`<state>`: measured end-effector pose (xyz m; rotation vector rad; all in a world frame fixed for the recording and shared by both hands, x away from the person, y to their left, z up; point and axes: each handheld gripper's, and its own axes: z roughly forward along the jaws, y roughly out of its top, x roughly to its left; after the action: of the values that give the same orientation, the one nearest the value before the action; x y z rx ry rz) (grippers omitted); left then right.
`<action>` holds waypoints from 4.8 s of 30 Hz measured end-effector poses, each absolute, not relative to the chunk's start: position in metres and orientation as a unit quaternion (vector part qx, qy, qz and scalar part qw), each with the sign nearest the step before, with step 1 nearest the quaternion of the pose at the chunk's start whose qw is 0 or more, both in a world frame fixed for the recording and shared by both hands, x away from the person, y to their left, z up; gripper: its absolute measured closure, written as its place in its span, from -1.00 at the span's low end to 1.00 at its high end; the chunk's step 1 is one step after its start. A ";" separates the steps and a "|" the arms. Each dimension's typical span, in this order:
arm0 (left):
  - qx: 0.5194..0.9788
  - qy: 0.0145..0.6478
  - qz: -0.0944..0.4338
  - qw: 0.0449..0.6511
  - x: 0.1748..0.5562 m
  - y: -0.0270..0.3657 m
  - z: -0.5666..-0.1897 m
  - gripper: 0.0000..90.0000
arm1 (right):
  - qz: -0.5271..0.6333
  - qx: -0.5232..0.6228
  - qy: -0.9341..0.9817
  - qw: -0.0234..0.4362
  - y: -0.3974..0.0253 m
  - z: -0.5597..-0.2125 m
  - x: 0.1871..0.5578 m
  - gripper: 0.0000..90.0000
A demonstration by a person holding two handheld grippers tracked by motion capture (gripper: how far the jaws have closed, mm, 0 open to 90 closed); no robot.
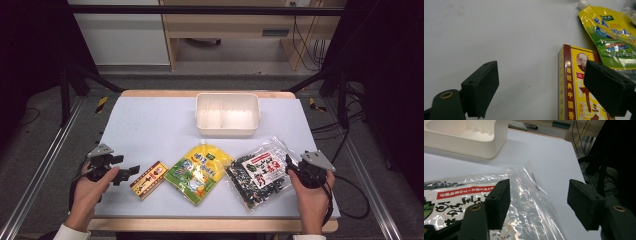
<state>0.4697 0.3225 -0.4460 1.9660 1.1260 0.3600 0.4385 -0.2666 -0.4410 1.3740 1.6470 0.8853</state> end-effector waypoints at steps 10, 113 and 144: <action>0.779 0.445 0.163 0.410 0.469 0.317 -0.443 -0.73 | 0.349 0.570 0.644 0.372 -0.287 -0.448 0.430 0.00; 0.879 0.246 0.159 0.376 0.513 0.217 -0.327 -0.69 | 0.313 0.240 0.827 0.401 -0.178 -0.283 0.476 1.00; 0.911 0.117 0.221 0.329 0.549 0.141 -0.258 -0.61 | 0.316 0.130 0.841 0.420 -0.132 -0.254 0.474 1.00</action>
<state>0.5492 0.1406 -0.2577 2.3834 0.3059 0.5792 0.4735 -0.1316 -0.2542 0.3258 2.1068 0.7914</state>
